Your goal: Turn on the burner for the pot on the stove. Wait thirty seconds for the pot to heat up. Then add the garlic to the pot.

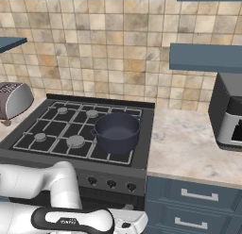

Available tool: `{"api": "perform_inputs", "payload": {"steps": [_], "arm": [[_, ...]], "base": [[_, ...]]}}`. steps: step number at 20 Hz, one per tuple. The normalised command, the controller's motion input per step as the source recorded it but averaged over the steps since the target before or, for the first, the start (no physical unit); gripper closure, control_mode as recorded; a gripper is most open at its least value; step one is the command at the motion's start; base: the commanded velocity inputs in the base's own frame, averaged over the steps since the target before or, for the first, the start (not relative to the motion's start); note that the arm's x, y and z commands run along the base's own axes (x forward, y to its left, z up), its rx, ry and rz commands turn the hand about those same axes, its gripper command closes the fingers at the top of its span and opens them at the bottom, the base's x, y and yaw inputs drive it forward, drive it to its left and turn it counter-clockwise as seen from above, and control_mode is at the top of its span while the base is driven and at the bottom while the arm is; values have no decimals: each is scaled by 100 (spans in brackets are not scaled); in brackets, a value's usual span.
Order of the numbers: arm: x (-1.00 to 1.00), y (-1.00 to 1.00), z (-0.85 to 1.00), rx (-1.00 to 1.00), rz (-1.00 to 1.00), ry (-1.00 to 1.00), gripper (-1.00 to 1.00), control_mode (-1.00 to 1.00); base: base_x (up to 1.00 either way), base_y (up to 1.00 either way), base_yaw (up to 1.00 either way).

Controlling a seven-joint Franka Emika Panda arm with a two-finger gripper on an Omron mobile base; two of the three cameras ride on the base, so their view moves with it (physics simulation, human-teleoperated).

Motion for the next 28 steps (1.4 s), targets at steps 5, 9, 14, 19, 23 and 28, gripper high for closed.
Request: {"api": "perform_inputs", "payload": {"steps": [5,9,14,19,23,28], "arm": [[0,0,0,0,0,0,100,-100],[0,0,0,0,0,0,100,-100],[0,0,0,0,0,0,100,-100],[0,0,0,0,0,0,100,-100],[0,6,2,0,0,0,100,-100],[0,23,94,-17,0,2,100,-100]], "base": [[0,0,0],[0,0,0],[0,0,0],[0,0,0],[0,0,0],[0,0,0]]}}
